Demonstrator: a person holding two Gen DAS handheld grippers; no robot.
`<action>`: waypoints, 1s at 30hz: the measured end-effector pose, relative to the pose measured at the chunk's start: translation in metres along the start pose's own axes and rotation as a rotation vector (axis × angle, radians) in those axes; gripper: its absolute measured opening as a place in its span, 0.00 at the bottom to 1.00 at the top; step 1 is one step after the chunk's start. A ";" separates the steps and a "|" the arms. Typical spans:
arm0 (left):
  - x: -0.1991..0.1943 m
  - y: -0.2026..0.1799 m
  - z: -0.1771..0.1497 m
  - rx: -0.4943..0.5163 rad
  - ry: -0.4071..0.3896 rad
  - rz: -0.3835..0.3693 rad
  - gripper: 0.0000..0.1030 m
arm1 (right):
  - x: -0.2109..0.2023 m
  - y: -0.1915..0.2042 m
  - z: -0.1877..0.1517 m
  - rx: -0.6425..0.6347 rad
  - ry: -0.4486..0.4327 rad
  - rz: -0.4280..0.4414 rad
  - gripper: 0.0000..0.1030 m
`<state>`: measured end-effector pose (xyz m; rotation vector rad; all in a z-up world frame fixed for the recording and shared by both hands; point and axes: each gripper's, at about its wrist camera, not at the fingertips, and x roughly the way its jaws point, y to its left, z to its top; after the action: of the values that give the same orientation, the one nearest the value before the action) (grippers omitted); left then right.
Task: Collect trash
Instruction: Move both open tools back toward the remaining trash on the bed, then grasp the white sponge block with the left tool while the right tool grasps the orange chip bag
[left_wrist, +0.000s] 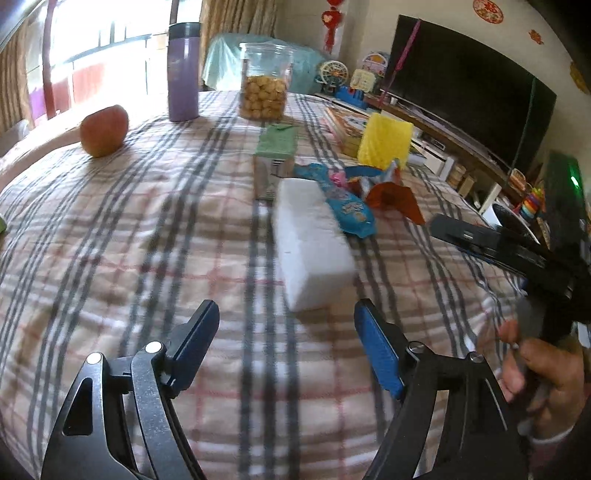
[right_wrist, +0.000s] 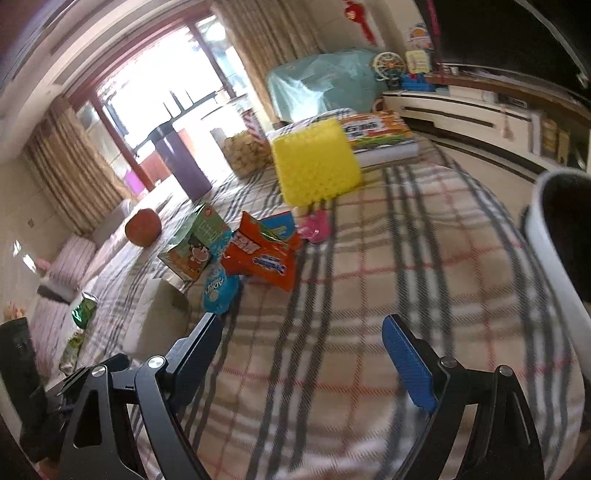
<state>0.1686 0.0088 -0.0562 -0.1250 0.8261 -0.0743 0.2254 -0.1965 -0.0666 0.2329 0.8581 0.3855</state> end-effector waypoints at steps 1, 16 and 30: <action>0.002 -0.005 0.001 0.011 -0.003 0.000 0.76 | 0.004 0.002 0.002 -0.015 0.005 -0.001 0.86; 0.022 0.001 0.016 -0.033 -0.006 -0.021 0.27 | 0.043 0.021 0.025 -0.134 0.049 -0.014 0.13; 0.010 -0.036 0.011 0.048 -0.024 -0.097 0.26 | -0.014 -0.013 -0.009 -0.009 0.006 0.010 0.13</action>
<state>0.1825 -0.0272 -0.0511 -0.1199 0.7931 -0.1833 0.2128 -0.2140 -0.0671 0.2273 0.8612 0.3994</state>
